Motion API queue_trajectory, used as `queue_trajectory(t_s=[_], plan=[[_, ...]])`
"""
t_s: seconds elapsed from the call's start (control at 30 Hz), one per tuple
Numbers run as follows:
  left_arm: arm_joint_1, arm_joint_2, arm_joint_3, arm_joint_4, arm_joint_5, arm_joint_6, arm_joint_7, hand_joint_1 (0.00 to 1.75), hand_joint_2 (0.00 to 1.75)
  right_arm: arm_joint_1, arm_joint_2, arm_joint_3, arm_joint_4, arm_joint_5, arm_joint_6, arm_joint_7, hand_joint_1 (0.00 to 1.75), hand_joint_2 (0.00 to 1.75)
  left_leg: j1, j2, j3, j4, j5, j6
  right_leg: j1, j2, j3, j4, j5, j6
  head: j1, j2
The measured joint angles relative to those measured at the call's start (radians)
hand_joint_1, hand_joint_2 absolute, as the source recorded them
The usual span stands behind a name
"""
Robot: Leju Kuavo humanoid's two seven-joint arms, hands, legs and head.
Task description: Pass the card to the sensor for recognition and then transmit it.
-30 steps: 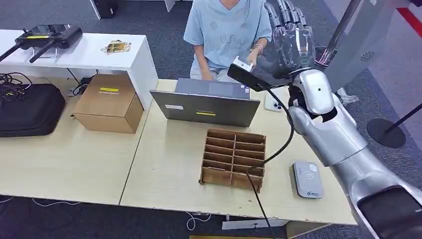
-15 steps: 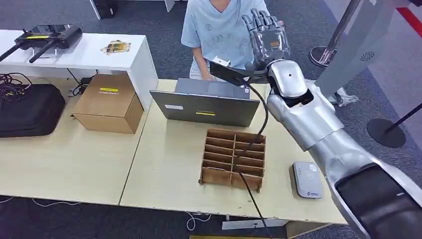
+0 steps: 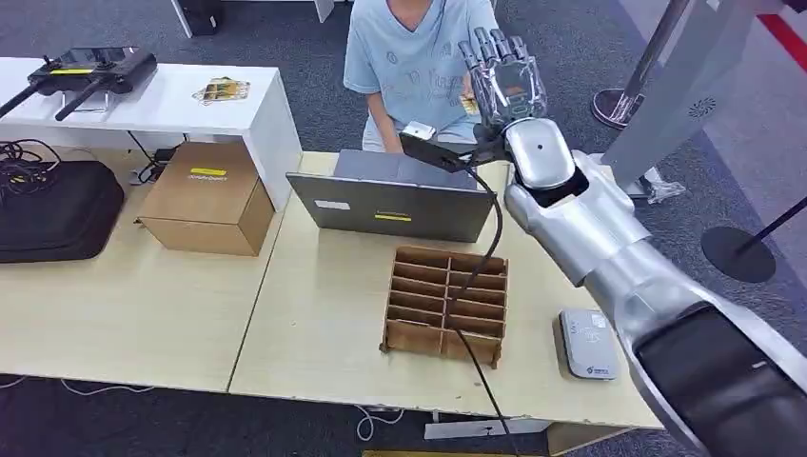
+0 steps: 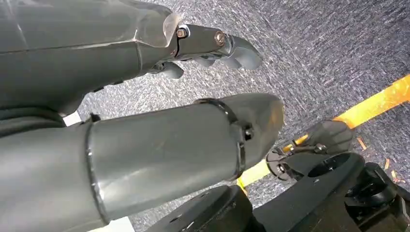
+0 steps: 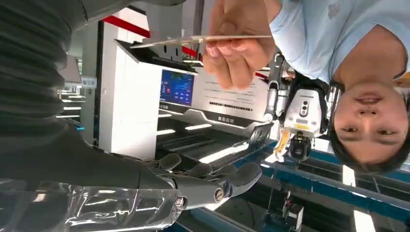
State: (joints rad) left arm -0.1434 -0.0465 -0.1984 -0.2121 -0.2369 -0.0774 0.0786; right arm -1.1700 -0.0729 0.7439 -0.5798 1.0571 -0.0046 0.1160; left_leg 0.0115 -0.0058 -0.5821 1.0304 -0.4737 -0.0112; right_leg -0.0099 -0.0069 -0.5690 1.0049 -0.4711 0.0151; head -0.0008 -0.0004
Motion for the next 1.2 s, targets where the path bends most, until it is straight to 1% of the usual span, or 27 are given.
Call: queue_trajectory(t_s=[0.13,0.2,0.37,0.4,0.43,0.47,0.5,0.53,0.57,1.2], plan=[[-0.001,0.0,0.0,-0.003,-0.003,0.0,0.0,0.0,0.0,-0.004,0.0,0.007,0.01,0.0,-0.006,0.0,0.0,1.75,0.0,0.0,0.0,0.0,0.0,0.0,0.0,0.0,0.0,0.0,0.0,0.0,0.0,0.0],[-0.001,0.0,0.0,-0.003,-0.004,0.0,0.0,0.0,0.0,-0.007,0.0,0.008,0.012,0.003,-0.007,0.0,0.07,1.75,0.0,0.0,0.0,0.0,0.0,0.0,0.0,0.0,0.0,0.0,0.0,0.0,0.0,0.0],[-0.002,0.0,0.0,-0.003,-0.004,0.0,0.0,0.0,0.0,-0.007,0.0,0.008,0.013,0.003,-0.007,-0.001,0.07,1.75,0.0,0.0,0.0,0.0,0.0,0.0,0.0,0.0,0.0,0.0,0.0,0.0,0.0,0.0],[-0.002,0.0,0.0,-0.003,-0.006,0.001,0.0,0.0,0.0,-0.01,0.0,0.01,0.014,0.009,-0.007,-0.002,0.35,1.75,0.0,0.0,0.0,0.0,0.0,0.0,0.0,0.0,0.0,0.0,0.0,0.0,0.0,0.0],[-0.002,0.0,0.0,-0.003,-0.007,0.002,0.0,0.0,0.0,-0.012,0.0,0.01,0.017,0.013,-0.007,-0.005,0.4,1.75,0.0,0.0,0.0,0.0,0.0,0.0,0.0,0.0,0.0,0.0,0.0,0.0,0.0,0.0],[-0.002,0.0,-0.001,-0.003,-0.008,0.002,0.0,0.0,0.0,-0.013,0.0,0.01,0.019,0.016,-0.007,-0.006,0.58,1.75,0.0,0.0,0.0,0.0,0.0,0.0,0.0,0.0,0.0,0.0,0.0,0.0,0.0,0.0],[-0.003,0.0,-0.001,-0.004,-0.009,0.004,0.0,0.0,0.0,-0.02,0.0,0.011,0.027,0.018,-0.008,-0.014,1.55,1.75,0.0,0.0,0.0,0.0,0.0,0.0,0.0,0.0,0.0,0.0,0.0,0.0,0.0,0.0],[-0.003,0.0,-0.001,-0.004,-0.009,0.005,0.0,0.0,0.0,-0.022,0.0,0.011,0.03,0.018,-0.008,-0.019,1.69,1.75,0.0,0.0,0.0,0.0,0.0,0.0,0.0,0.0,0.0,0.0,0.0,0.0,0.0,0.0],[-0.003,0.0,-0.001,-0.004,-0.01,0.005,0.0,0.0,0.0,-0.022,0.0,0.011,0.032,0.018,-0.008,-0.02,1.75,1.75,0.0,0.0,0.0,0.0,0.0,0.0,0.0,0.0,0.0,0.0,0.0,0.0,0.0,0.0],[-0.003,0.003,-0.004,-0.004,-0.029,0.011,0.0,0.0,0.0,-0.023,0.0,0.01,0.039,0.035,-0.014,-0.02,1.75,1.75,0.0,0.0,0.0,0.0,0.0,0.0,0.0,0.0,0.0,0.0,0.0,0.0,0.0,0.0]])
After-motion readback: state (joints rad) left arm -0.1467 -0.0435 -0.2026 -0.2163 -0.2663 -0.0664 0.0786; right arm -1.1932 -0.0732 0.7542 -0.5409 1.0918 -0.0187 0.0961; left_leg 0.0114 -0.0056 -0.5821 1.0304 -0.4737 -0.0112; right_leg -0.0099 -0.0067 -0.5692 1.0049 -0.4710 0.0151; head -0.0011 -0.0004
